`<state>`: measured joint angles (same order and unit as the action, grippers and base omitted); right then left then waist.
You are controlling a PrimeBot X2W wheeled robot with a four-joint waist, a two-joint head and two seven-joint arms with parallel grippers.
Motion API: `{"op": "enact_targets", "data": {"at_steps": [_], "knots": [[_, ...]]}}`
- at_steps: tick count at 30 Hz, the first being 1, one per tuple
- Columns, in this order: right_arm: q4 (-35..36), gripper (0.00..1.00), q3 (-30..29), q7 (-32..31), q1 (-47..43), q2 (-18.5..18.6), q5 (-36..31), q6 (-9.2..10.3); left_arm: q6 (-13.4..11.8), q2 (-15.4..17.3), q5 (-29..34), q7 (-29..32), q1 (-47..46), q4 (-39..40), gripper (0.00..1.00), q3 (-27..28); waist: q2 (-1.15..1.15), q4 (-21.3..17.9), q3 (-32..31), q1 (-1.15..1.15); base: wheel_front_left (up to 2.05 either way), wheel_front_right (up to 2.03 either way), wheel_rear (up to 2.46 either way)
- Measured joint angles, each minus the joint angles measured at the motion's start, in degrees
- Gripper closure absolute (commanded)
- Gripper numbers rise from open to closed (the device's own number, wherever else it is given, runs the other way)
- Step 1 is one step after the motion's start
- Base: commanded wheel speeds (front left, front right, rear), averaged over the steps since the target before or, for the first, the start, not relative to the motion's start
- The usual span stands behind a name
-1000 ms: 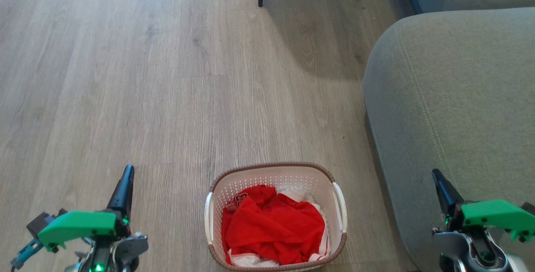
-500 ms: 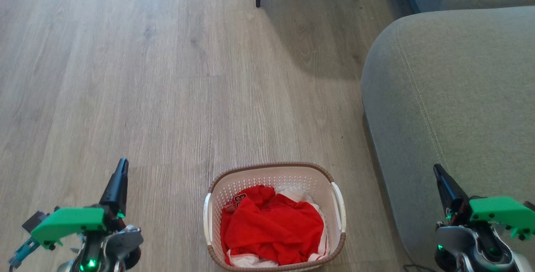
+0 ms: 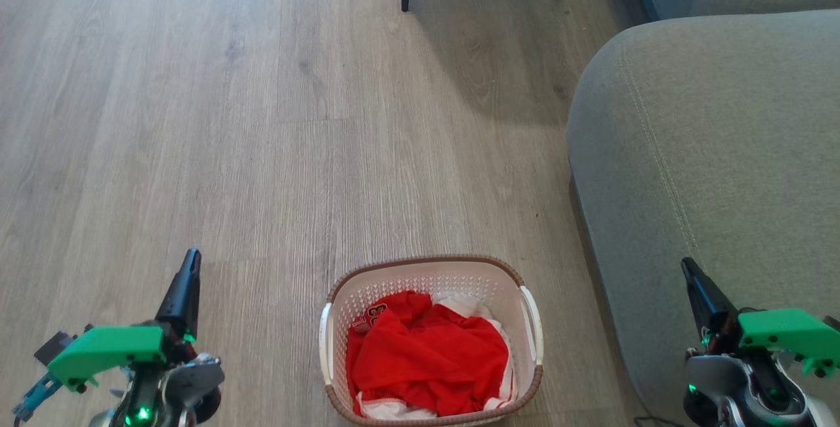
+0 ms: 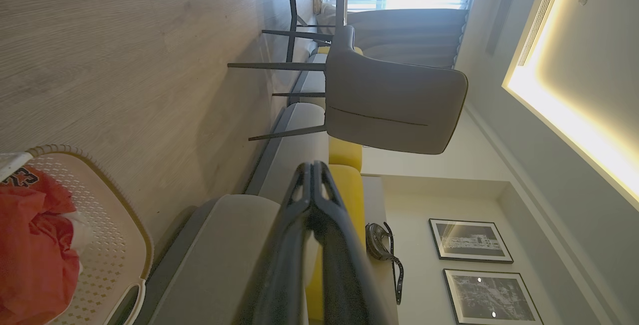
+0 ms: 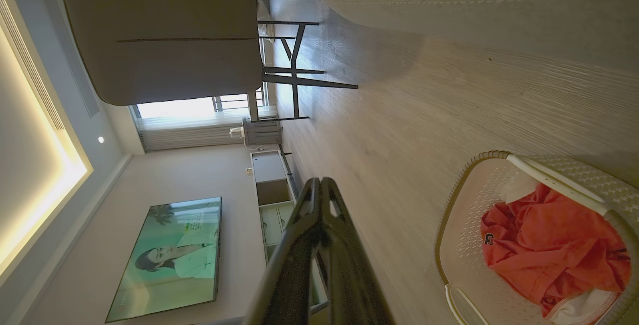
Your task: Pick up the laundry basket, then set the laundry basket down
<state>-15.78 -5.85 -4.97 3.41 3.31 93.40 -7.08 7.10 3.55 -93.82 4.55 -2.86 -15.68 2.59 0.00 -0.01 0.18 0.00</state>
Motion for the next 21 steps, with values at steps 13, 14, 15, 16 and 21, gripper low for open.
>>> {"op": "enact_targets", "data": {"at_steps": [13,14,15,16,21], "knots": [[0.00,1.00,-0.29,-0.25,0.00,-0.01,-0.09,0.00,0.00,-0.11,0.01,0.49,0.00,0.00,1.00,0.19,0.00,0.00,0.00,0.00,0.00,0.00,0.00],[0.00,1.00,-0.30,-0.25,0.00,-0.01,-0.09,0.00,0.00,-0.11,0.02,0.49,0.00,0.00,1.00,0.19,0.00,0.00,0.00,0.00,0.00,0.00,0.00],[0.00,1.00,-0.31,-0.26,0.00,-0.01,-0.09,0.00,0.00,-0.12,0.02,0.49,0.00,0.00,1.00,0.21,0.00,0.00,0.00,0.00,0.00,0.00,0.00],[0.00,1.00,-0.31,-0.26,0.00,-0.01,-0.09,0.00,0.00,-0.13,0.02,0.49,0.00,0.00,1.00,0.22,0.00,0.00,0.00,0.00,0.00,0.00,0.00],[0.00,1.00,-0.37,-0.26,0.00,-0.02,-0.09,0.00,0.00,-0.18,0.02,0.51,0.00,0.00,1.00,0.29,0.00,0.00,0.00,0.00,0.00,0.00,0.00]]}}
